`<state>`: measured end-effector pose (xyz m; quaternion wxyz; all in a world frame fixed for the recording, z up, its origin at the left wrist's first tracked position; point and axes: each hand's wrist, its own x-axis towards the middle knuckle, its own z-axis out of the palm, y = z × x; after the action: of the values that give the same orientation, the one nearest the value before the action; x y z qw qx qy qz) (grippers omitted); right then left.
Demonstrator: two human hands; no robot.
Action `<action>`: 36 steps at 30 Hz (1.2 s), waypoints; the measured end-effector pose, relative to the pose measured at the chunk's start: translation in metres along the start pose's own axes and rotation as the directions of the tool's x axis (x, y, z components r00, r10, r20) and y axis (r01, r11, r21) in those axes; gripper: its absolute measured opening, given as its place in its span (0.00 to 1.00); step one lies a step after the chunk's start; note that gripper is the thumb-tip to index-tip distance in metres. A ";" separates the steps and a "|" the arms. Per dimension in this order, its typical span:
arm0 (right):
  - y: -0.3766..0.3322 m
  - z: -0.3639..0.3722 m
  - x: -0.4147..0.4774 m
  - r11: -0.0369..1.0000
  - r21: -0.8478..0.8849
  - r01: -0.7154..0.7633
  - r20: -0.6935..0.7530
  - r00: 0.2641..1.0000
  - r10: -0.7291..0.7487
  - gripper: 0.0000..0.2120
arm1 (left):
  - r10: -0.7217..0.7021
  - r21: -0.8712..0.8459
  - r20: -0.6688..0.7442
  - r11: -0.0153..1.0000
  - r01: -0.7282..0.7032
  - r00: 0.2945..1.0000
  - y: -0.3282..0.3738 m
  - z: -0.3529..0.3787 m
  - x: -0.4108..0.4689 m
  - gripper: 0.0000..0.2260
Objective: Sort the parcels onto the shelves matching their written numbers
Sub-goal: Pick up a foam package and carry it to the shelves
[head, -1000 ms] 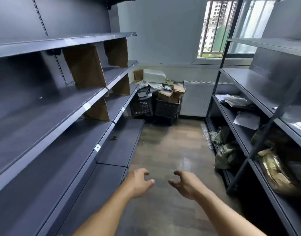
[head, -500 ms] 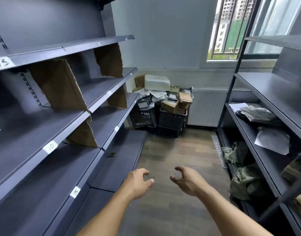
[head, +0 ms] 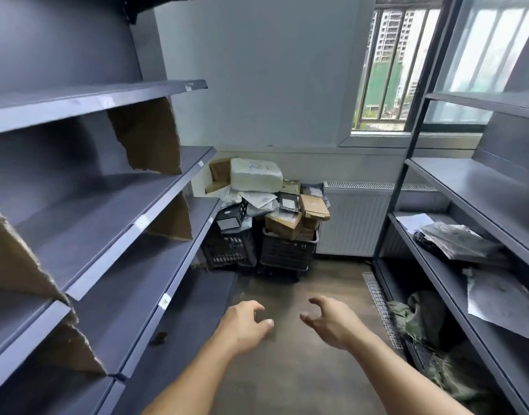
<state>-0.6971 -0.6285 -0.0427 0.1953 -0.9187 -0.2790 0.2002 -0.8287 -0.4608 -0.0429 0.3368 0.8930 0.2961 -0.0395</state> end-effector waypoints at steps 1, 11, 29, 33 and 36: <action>-0.003 -0.006 0.019 1.000 0.009 -0.007 -0.021 1.000 0.007 0.29 | 0.006 0.004 -0.006 1.000 -0.006 1.000 0.003 -0.009 0.019 0.22; -0.009 -0.048 0.176 0.993 0.095 -0.062 -0.023 0.998 0.065 0.29 | 0.004 0.001 0.044 1.000 -0.004 0.999 0.026 -0.047 0.186 0.22; -0.004 -0.163 0.509 0.996 0.071 0.050 0.094 0.994 -0.057 0.27 | -0.148 0.004 -0.038 0.989 0.148 0.988 0.095 -0.108 0.483 0.23; -0.005 -0.168 0.561 0.997 0.066 0.042 0.120 0.992 -0.050 0.29 | -0.153 0.024 -0.023 0.988 0.153 0.988 0.097 -0.117 0.535 0.23; -0.009 -0.167 0.602 0.997 0.046 0.055 0.104 0.993 -0.060 0.28 | -0.146 0.039 -0.018 0.988 0.147 0.989 0.092 -0.126 0.580 0.23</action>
<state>-0.1612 -0.3077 -0.0533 0.2057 -0.8939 -0.3110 0.2488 -0.3173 -0.1459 -0.0489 0.3125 0.8757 0.3625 -0.0631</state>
